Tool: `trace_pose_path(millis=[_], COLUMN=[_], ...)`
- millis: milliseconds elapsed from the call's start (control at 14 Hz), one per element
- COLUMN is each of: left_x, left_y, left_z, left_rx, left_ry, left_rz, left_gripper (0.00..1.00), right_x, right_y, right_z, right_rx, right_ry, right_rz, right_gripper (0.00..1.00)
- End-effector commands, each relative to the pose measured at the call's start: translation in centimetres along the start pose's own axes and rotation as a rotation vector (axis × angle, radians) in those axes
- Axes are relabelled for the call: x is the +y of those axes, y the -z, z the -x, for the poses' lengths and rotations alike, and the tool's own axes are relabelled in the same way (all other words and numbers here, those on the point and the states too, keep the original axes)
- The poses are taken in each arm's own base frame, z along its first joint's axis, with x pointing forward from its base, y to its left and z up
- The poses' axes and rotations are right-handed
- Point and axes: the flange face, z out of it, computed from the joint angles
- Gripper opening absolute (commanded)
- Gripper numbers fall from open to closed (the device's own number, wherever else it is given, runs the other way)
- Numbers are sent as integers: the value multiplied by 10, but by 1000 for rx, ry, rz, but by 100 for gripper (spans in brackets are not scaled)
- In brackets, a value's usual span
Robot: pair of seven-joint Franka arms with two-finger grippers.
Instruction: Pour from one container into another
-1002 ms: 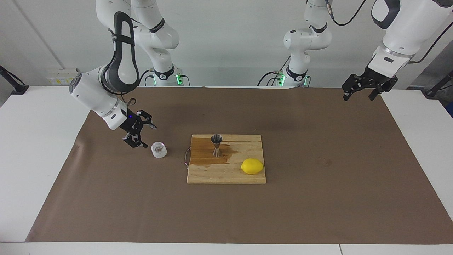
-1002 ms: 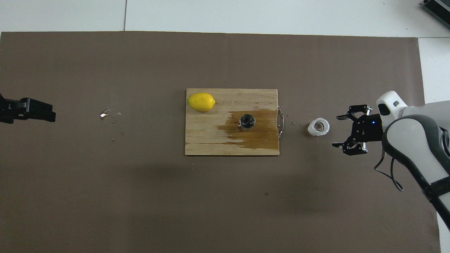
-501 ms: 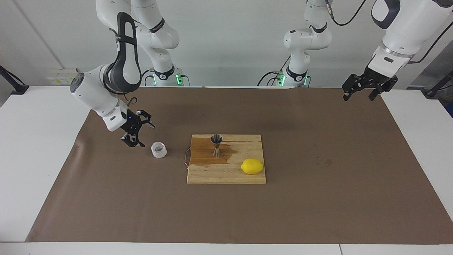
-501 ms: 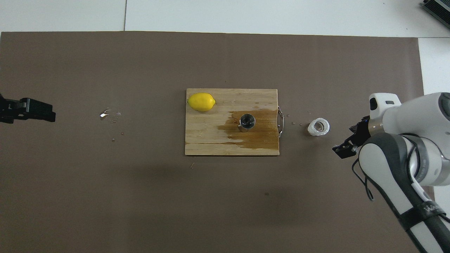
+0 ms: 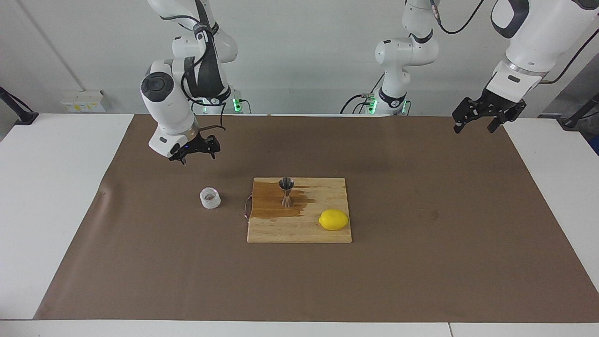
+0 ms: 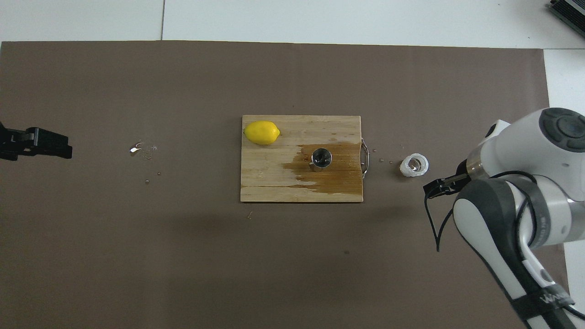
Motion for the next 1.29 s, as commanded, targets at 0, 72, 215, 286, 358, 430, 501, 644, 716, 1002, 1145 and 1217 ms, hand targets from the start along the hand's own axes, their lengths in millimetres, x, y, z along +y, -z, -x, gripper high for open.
trace_pose_path(millis=[0,72,215,286,358,430,501,644,716,1002,1145,1217], left_x=[-1,-1,-1,-1,-1,-1,-1,0,-1,-1,-1,-1], left_y=[1,1,1,1,1,1,1,1,1,1,1,1], left_z=[5,5,5,5,5,5,5,5,5,5,5,5], left_rx=[3,3,3,3,3,3,3,3,4,3,3,3], left_ry=[5,5,5,5,5,5,5,5,5,5,6,5], left_rz=[4,4,4,4,4,4,4,6,4,4,4,4], left_gripper=[100,100,100,100,100,100,100,100,100,100,100,100], right_x=[16,20,26,27,28,30,31,37,39,51,56,54], right_y=[88,108,143,156,160,162,169,177,179,178,177,176], right_z=[29,35,42,45,46,46,43,37,36,23,23,23], right_rx=[60,68,62,62,66,68,83,82,88,120,128,127], right_ry=[-153,-165,-177,-189,-193,-194,-195,-193,-191,-208,-213,-211], right_rz=[-83,-113,-114,-104,-90,-86,-81,-38,-35,-58,-66,-66], right_gripper=[100,100,100,100,100,100,100,100,100,100,100,100])
